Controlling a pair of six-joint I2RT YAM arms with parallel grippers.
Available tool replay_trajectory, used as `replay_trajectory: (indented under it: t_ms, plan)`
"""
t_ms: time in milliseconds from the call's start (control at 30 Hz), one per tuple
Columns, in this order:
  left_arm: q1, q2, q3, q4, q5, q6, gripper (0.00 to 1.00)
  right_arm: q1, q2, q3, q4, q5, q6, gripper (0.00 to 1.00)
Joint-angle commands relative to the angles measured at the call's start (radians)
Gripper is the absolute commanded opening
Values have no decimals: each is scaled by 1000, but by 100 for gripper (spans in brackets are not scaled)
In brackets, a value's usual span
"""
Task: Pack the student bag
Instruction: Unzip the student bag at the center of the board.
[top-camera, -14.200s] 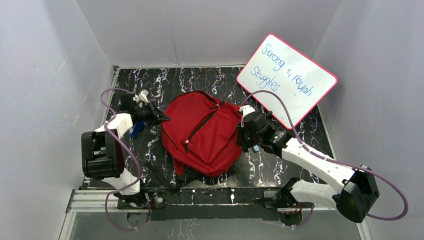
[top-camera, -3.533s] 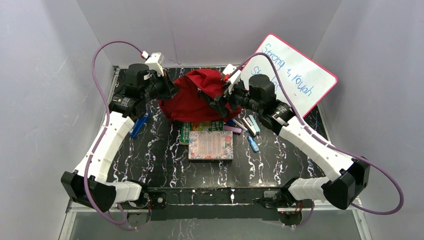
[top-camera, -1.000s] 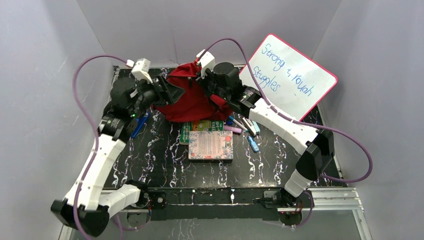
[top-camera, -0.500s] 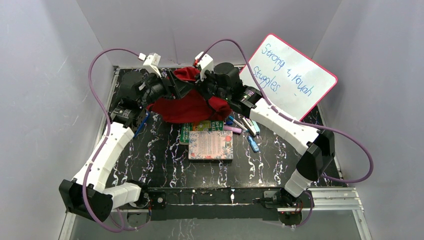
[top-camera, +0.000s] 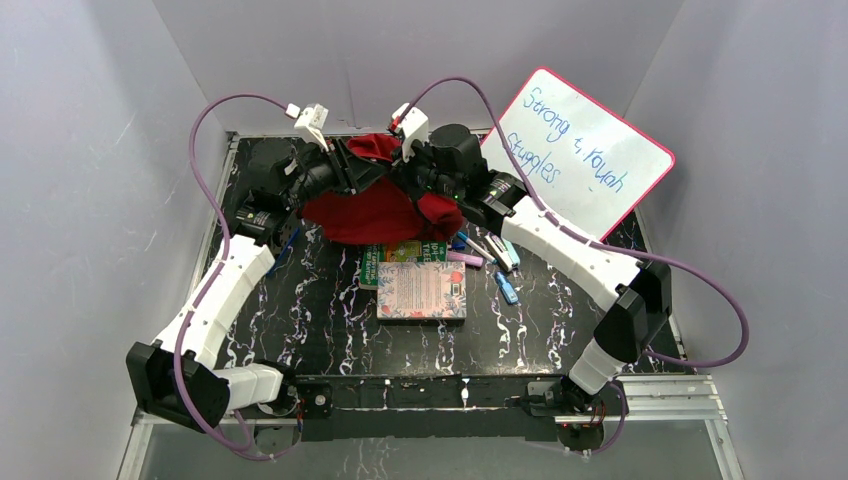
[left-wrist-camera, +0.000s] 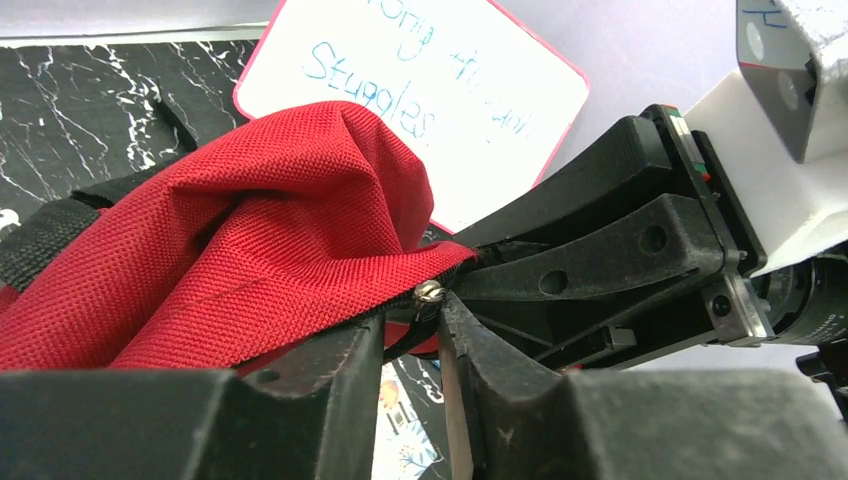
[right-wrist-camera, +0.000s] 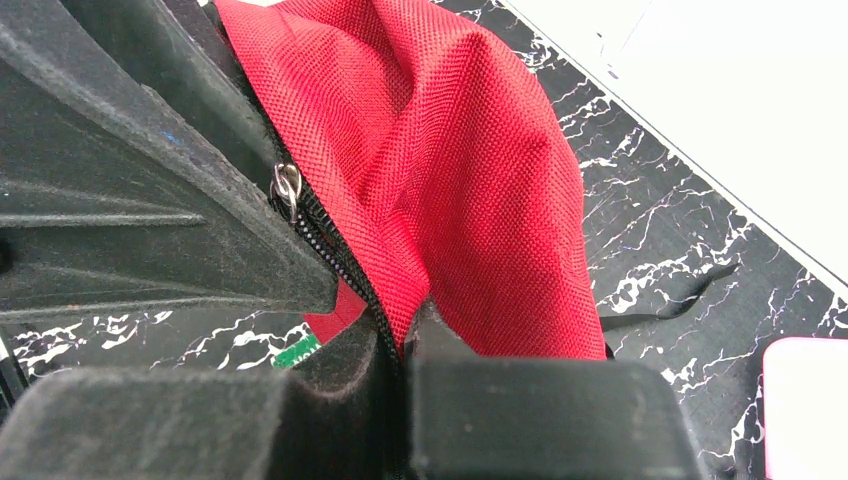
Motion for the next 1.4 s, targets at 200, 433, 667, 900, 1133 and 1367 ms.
replay_trajectory:
  t_ms: [200, 433, 667, 900, 1133, 1367]
  plan:
    - [-2, -28, 10, 24, 2, 13, 0, 3, -59, 27, 43, 19, 13, 0]
    - [-2, -66, 31, -126, -140, 72, 0, 1, -81, 6, 32, 210, 6, 0]
    - [-2, -78, 106, -292, -342, 135, 0, -21, -115, -42, 17, 396, -16, 0]
    - [-2, -82, 132, -406, -503, 186, 0, -93, -160, -97, -3, 447, 1, 0]
    - [-2, -92, 122, -494, -598, 201, 0, -188, -197, -163, -34, 423, 68, 0]
    - [-3, -99, 181, -571, -627, 228, 0, -257, -207, -186, -79, 400, 116, 0]
